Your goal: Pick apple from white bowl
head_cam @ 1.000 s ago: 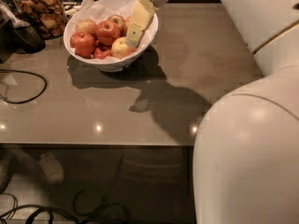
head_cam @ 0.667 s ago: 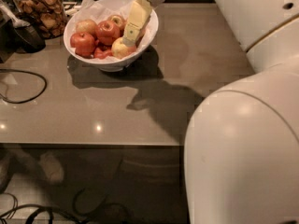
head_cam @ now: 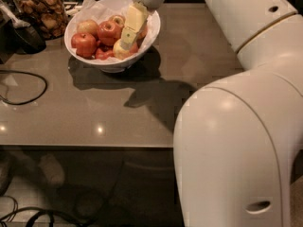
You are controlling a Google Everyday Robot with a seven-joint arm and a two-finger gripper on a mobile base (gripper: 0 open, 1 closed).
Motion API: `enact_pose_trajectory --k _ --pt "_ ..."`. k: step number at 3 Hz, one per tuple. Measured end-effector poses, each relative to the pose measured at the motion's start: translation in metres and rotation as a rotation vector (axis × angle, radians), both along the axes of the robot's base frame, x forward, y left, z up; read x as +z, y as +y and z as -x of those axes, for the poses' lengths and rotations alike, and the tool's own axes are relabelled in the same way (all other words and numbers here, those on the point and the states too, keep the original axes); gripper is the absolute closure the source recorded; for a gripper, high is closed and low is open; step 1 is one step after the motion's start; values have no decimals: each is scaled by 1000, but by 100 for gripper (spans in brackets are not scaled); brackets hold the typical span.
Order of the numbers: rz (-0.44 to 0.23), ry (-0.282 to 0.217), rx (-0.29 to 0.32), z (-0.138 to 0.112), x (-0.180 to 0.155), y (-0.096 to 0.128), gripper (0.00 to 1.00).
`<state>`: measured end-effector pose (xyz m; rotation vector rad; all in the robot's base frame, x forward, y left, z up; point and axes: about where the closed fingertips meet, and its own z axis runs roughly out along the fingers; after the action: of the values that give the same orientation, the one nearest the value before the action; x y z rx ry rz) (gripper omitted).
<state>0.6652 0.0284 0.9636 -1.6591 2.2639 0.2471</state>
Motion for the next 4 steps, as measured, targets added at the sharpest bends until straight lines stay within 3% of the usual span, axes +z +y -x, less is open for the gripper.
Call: enact_pose_trajectory --k 3,4 --pt "-10 28 -34 -11 -11 0 1" --pt "-14 39 -44 -12 -15 -2 10"
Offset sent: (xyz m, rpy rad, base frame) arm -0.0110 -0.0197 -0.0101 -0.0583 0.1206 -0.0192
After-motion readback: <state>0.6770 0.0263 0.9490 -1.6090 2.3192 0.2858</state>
